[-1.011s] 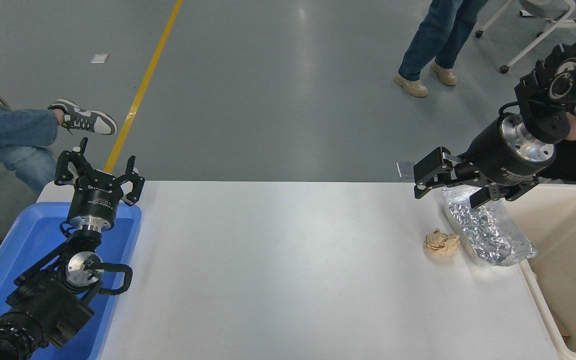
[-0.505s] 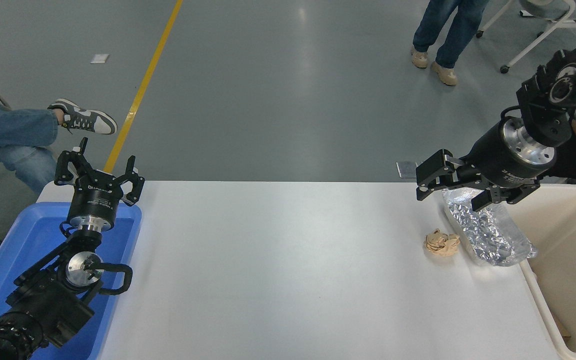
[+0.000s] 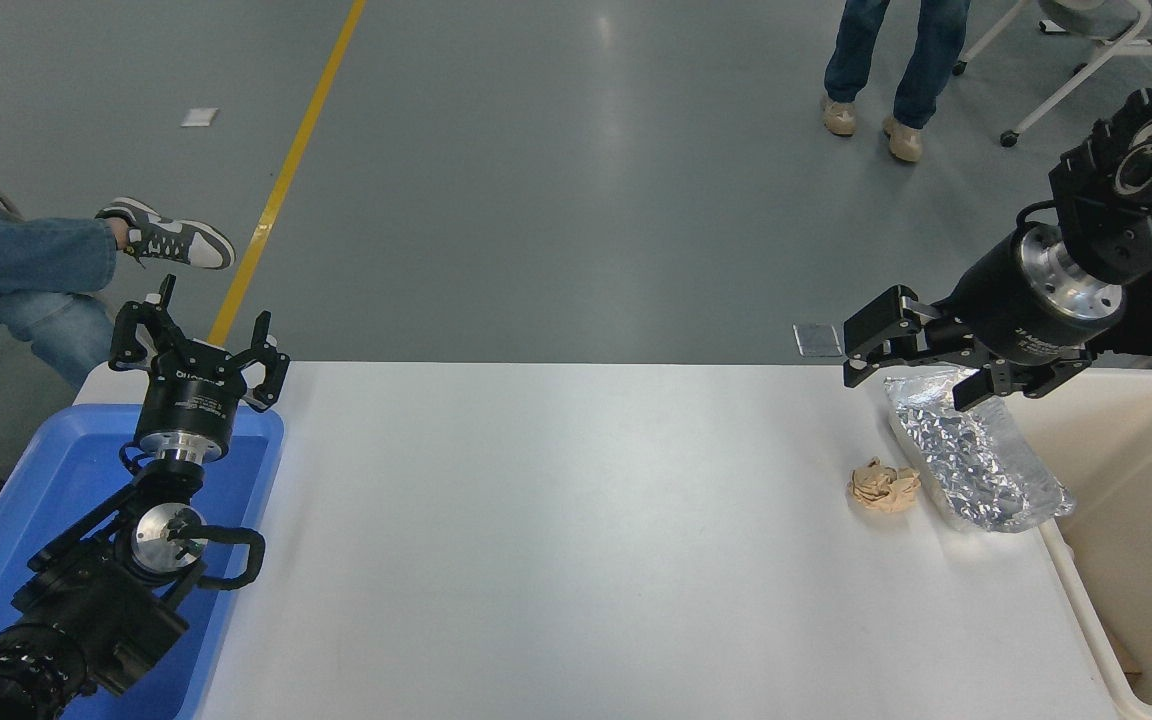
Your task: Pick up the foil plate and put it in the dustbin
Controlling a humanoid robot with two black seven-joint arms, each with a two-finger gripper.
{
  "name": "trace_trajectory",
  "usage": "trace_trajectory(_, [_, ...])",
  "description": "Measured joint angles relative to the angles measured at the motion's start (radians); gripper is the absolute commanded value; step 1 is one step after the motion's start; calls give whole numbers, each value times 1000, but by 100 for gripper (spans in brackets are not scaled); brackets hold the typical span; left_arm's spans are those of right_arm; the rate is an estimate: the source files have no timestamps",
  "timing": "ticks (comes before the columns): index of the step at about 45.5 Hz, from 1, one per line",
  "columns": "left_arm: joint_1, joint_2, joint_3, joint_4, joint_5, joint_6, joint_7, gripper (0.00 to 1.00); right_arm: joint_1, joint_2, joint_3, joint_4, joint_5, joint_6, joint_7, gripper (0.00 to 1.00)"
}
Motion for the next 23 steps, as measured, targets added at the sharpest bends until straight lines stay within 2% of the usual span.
trace_trajectory(10, [0, 0, 0, 0, 0, 0, 0, 99, -60, -2, -15, -50, -2, -33, -1, 100])
trace_trajectory(23, [0, 0, 0, 0, 0, 0, 0, 99, -211, -23, -54, -175, 0, -187, -2, 100])
